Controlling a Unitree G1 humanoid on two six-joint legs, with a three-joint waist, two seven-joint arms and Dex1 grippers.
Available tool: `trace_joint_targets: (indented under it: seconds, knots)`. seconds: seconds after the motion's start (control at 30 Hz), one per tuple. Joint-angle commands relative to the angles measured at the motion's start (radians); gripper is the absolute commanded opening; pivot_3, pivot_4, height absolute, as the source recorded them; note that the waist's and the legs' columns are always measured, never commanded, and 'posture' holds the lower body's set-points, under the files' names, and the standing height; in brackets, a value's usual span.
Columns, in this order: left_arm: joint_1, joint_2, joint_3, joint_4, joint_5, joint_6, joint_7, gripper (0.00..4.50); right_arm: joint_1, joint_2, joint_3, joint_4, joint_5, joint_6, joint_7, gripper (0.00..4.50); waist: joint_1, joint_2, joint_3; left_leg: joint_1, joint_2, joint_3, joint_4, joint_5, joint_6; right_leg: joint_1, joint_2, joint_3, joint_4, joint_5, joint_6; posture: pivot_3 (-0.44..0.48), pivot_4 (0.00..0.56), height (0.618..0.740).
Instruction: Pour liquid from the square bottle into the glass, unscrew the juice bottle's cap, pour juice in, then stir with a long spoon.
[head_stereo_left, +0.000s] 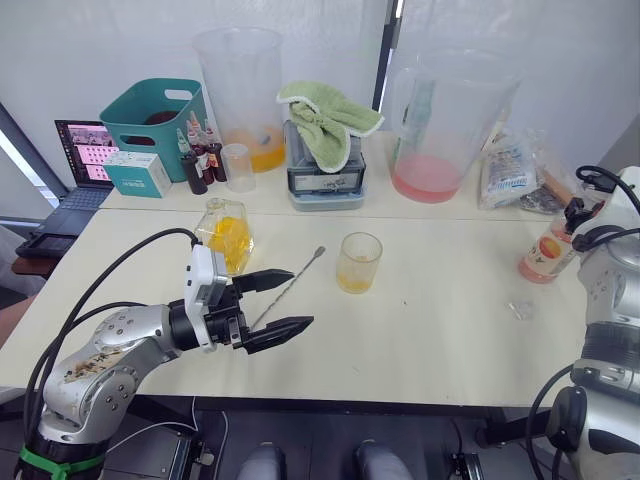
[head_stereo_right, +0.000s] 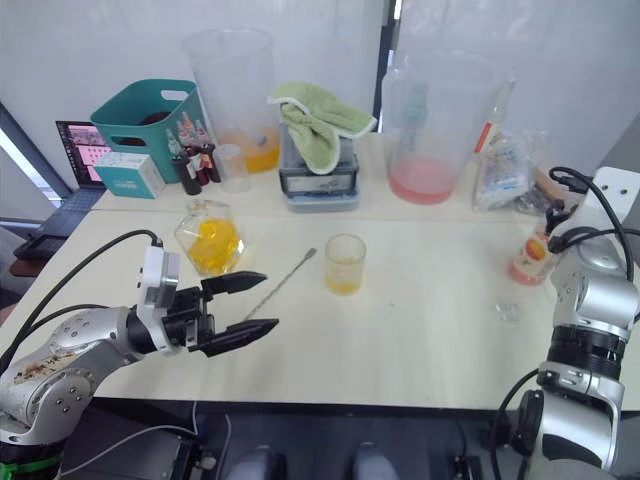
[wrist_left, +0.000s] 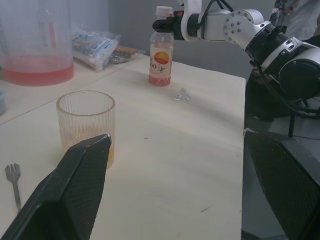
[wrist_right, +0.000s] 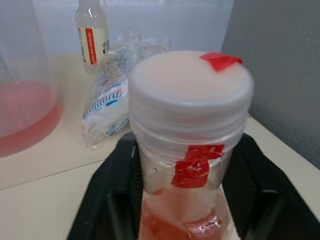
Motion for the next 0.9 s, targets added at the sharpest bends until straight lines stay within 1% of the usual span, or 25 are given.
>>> trace_joint_targets:
  seconds: [0.03, 0.1, 0.23, 0.4, 0.5, 0.6, 0.7, 0.8, 0.9]
  knots:
    - [-0.015, 0.008, 0.005, -0.031, -0.003, -0.008, 0.003, 4.50, -0.003, -0.027, -0.029, -0.037, 0.002, -0.008, -0.004, 1.37, 0.001, 0.000, 0.000, 0.000, 0.000, 0.000, 0.000, 0.000, 0.000, 0.000, 0.000, 0.000, 0.000, 0.000, 0.000, 0.000, 0.150, 0.740]
    - [-0.019, 0.008, 0.003, -0.026, 0.002, -0.011, 0.003, 4.50, 0.002, -0.029, -0.032, -0.047, 0.007, -0.008, 0.004, 1.37, 0.001, 0.000, 0.000, -0.001, 0.000, 0.000, 0.000, 0.000, 0.000, 0.000, 0.000, 0.000, 0.000, 0.000, 0.000, 0.000, 0.150, 0.740]
    - [-0.024, 0.009, 0.003, -0.016, 0.011, -0.018, -0.004, 4.50, 0.025, -0.040, -0.043, -0.120, 0.040, -0.003, 0.063, 1.37, 0.000, 0.000, 0.000, -0.001, 0.000, 0.000, 0.000, 0.000, 0.000, 0.000, 0.000, 0.000, 0.000, 0.000, 0.000, 0.000, 0.150, 0.740]
    - [-0.022, 0.025, 0.017, 0.006, 0.022, -0.030, -0.031, 4.50, 0.111, -0.079, -0.086, -0.360, 0.181, 0.127, 0.206, 1.37, 0.000, 0.005, 0.003, -0.002, 0.000, 0.000, -0.001, 0.000, 0.000, -0.001, 0.000, 0.000, 0.000, 0.000, 0.000, 0.000, 0.150, 0.740]
    - [-0.021, 0.036, 0.021, 0.020, 0.024, -0.034, -0.048, 4.50, 0.179, -0.112, -0.123, -0.506, 0.303, 0.237, 0.297, 1.37, 0.000, 0.006, 0.004, -0.002, 0.000, 0.000, -0.001, 0.000, 0.000, -0.002, 0.000, 0.000, 0.000, 0.000, 0.000, 0.000, 0.150, 0.740]
    - [-0.023, 0.044, 0.023, 0.033, 0.025, -0.039, -0.063, 4.50, 0.220, -0.124, -0.167, -0.618, 0.428, 0.323, 0.355, 1.37, 0.000, 0.006, 0.004, -0.002, 0.000, 0.000, -0.001, 0.000, 0.000, -0.001, 0.000, 0.000, -0.001, 0.000, 0.000, 0.000, 0.150, 0.740]
    - [-0.034, 0.053, 0.021, 0.052, 0.030, -0.042, -0.084, 4.50, 0.246, -0.118, -0.210, -0.758, 0.647, 0.429, 0.415, 1.37, -0.001, 0.006, 0.004, -0.002, 0.001, 0.000, -0.001, 0.000, 0.000, -0.002, 0.001, 0.000, -0.002, 0.000, 0.000, 0.000, 0.150, 0.740]
    - [-0.049, 0.053, 0.013, 0.066, 0.038, -0.044, -0.099, 4.50, 0.259, -0.119, -0.192, -0.838, 0.805, 0.480, 0.446, 1.37, -0.001, 0.006, 0.004, -0.002, 0.002, 0.000, -0.001, 0.000, 0.000, -0.002, 0.001, 0.000, -0.002, 0.000, 0.000, 0.000, 0.150, 0.740]
    - [-0.064, 0.052, 0.005, 0.079, 0.048, -0.045, -0.110, 4.50, 0.252, -0.103, -0.131, -0.912, 0.951, 0.498, 0.436, 1.37, 0.000, 0.006, 0.004, -0.002, 0.002, 0.000, -0.001, 0.000, 0.000, -0.001, 0.001, 0.000, -0.002, 0.000, 0.000, 0.000, 0.150, 0.740]
